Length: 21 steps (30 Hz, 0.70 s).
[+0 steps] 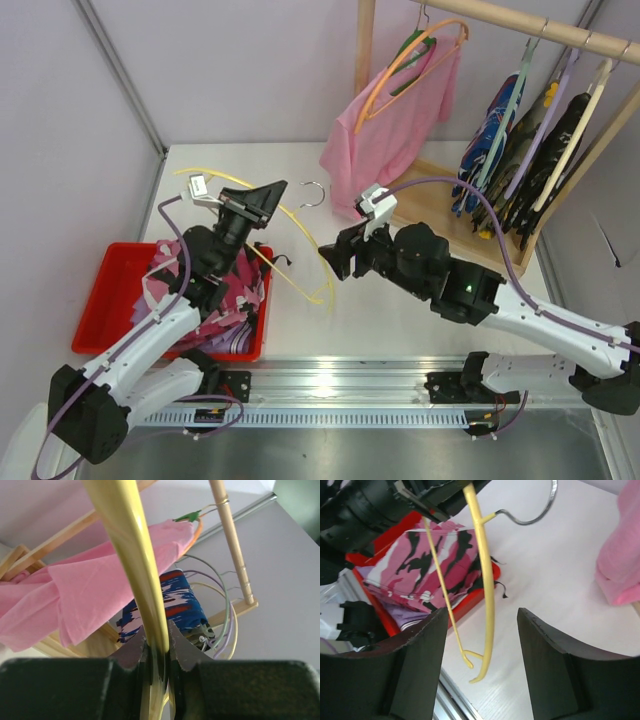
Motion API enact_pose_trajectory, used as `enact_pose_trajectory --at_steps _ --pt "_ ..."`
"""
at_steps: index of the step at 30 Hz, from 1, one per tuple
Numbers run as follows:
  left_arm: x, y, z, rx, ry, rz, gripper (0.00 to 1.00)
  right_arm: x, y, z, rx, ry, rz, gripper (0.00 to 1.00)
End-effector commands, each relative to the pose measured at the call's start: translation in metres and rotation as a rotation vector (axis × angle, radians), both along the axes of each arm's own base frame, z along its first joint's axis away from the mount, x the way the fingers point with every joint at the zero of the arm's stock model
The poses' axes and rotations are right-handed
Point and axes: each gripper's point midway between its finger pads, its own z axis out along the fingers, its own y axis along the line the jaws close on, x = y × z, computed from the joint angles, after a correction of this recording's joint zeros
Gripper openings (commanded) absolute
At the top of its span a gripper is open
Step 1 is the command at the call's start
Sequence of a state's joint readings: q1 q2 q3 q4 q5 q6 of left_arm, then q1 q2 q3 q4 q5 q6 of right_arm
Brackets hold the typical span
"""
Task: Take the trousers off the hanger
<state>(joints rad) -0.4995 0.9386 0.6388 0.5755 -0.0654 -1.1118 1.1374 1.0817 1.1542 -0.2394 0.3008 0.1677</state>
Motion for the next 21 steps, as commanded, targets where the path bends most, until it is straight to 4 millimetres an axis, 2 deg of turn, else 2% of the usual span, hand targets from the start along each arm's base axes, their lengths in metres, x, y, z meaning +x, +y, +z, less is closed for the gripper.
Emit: enact_pose_trajectory --at_steps 1,6,9,11,13,21 --pt "-0.017 0.001 0.048 -0.042 -0.189 -0.034 0.00 -0.022 0.020 0.003 0.084 0.048 0.183 0.64" --pt "-0.034 -0.009 0.065 -0.041 -0.276 -0.122 0.00 -0.030 0.027 -0.009 0.095 0.064 0.272 0.68" --pt "-0.044 -0.013 0.078 -0.048 -0.327 -0.166 0.00 -0.032 0.027 -0.005 0.144 0.067 0.311 0.68" --pt "-0.051 -0.015 0.084 -0.066 -0.344 -0.198 0.00 -0.031 0.026 0.011 0.207 0.031 0.327 0.68" --pt "-0.058 -0.015 0.091 -0.094 -0.375 -0.224 0.01 -0.030 0.024 0.016 0.232 0.010 0.331 0.68" --pt "-0.068 -0.017 0.097 -0.160 -0.397 -0.289 0.00 -0.018 0.030 0.026 0.267 -0.011 0.329 0.64"
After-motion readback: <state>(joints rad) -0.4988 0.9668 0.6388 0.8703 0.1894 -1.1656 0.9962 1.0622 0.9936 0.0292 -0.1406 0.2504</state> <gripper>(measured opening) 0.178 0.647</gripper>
